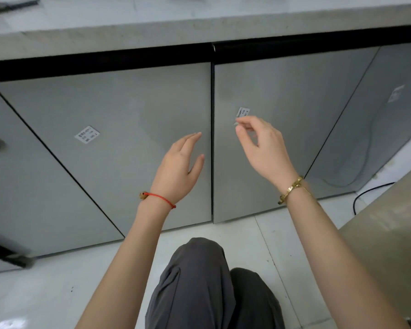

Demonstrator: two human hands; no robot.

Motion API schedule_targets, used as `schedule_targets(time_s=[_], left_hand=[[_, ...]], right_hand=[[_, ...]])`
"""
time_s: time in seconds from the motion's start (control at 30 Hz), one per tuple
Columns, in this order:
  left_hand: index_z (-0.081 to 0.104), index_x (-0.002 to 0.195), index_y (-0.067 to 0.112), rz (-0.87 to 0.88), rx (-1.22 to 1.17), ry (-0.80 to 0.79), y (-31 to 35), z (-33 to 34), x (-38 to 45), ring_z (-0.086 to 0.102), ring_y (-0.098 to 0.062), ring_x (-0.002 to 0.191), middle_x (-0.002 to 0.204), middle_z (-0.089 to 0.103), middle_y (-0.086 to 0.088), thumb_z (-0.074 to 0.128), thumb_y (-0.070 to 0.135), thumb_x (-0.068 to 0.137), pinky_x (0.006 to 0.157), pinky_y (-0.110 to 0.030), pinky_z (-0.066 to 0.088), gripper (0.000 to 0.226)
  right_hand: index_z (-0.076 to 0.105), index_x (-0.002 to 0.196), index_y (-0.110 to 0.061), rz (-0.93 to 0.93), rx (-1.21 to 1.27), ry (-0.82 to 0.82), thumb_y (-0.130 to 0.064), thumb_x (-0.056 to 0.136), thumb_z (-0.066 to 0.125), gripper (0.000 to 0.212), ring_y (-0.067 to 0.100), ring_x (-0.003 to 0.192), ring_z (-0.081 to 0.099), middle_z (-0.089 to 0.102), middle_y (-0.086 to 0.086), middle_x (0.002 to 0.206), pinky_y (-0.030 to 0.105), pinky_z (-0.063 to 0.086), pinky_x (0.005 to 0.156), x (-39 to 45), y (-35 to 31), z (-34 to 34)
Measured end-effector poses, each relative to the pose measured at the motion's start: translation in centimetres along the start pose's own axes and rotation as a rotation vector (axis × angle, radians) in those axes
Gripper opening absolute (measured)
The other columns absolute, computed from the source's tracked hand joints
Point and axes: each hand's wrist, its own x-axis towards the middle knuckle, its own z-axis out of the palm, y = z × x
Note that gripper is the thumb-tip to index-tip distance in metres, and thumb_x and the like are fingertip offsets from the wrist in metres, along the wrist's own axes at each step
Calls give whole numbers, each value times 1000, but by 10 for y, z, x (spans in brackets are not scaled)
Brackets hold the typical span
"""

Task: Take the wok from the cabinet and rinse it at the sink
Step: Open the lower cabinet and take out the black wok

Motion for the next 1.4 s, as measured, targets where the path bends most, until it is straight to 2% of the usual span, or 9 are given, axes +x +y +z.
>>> schedule_targets(time_s=[0.07,0.17,0.33,0.43,0.6,0.73,0.9,0.97,1.4], left_hand=[[39,147,11,-1,-5,18,0,0,15,42,-23,137,146,48,-7,49,26,100,114,-36,34,50],[37,148,12,-1,-10,46,2,3,36,42,-24,137,147,47,-8,49,26,100,114,-36,35,52],[34,149,13,-8,-34,80,4,12,57,41,-24,137,148,45,-7,49,25,99,113,-36,36,54],[34,149,12,-20,-60,91,6,20,64,44,-25,134,146,47,-7,50,24,98,110,-40,39,54],[34,148,15,-48,-123,87,11,33,70,45,-23,133,144,48,-4,50,24,98,107,-45,41,54],[31,150,13,-72,-171,87,14,38,71,45,-21,133,143,45,-4,50,26,98,109,-43,40,57],[22,154,10,-81,-192,49,17,40,69,42,-17,134,149,36,-5,47,24,101,101,-18,31,61],[20,154,10,-85,-194,45,19,40,68,41,-16,133,150,34,-4,46,23,101,98,-15,28,60],[41,140,11,-70,-316,65,36,41,36,53,-17,123,133,57,-4,49,21,100,103,-30,43,42]], right_hand=[[64,119,-9,29,66,20,-26,99,51,30,16,103,62,70,1,112,24,44,95,20,-10,-4],[66,115,-11,92,159,65,-28,99,51,27,11,94,63,72,2,106,10,44,82,53,-22,-6],[67,95,-16,190,373,124,-34,94,53,23,15,85,67,71,-6,85,47,56,86,95,-31,-2],[68,96,-7,224,476,157,-28,96,54,25,11,71,65,70,-2,80,37,60,71,107,-37,-2],[70,91,-9,278,648,115,-24,97,53,23,9,60,60,69,1,75,19,49,52,118,-47,1],[71,92,-8,311,792,45,-21,99,53,23,9,59,60,69,2,77,17,48,52,120,-56,-1],[71,89,-9,386,958,-27,-20,97,56,20,8,60,60,70,1,79,17,50,57,120,-65,-6],[71,88,-9,388,960,-13,-19,97,57,20,8,60,60,69,1,79,16,50,56,119,-66,-5],[72,90,-3,387,875,108,-25,89,70,22,3,46,56,63,-1,68,15,46,47,75,-76,-26]])
